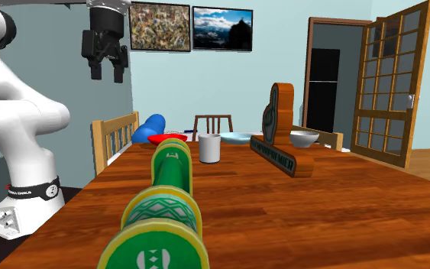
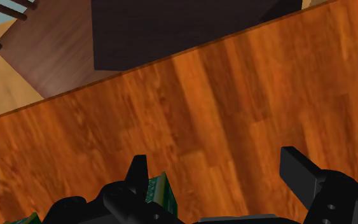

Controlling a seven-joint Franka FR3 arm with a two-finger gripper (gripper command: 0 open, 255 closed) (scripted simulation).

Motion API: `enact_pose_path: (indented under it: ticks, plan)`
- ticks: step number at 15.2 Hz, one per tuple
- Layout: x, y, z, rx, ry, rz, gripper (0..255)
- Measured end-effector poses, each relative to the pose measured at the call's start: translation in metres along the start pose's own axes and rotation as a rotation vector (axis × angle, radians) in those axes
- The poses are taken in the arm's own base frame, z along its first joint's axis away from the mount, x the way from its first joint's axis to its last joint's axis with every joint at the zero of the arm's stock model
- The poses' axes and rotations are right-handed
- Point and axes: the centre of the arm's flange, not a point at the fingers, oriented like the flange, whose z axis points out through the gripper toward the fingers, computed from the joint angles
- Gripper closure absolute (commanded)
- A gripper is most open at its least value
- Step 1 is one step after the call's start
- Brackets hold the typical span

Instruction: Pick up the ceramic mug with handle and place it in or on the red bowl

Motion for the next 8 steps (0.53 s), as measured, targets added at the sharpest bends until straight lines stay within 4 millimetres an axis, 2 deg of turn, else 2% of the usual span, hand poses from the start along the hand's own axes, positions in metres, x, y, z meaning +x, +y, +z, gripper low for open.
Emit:
enact_pose_path:
  ticks: [2,4,8]
  plan:
    - [0.004,-0.004,0.003,0.001,0.001,-0.001,0]
    - [0.015,-0.017,0.014,0.005,0.004,-0.004,0]
    - [0.048,-0.046,0.034,0.015,0.014,-0.010,0]
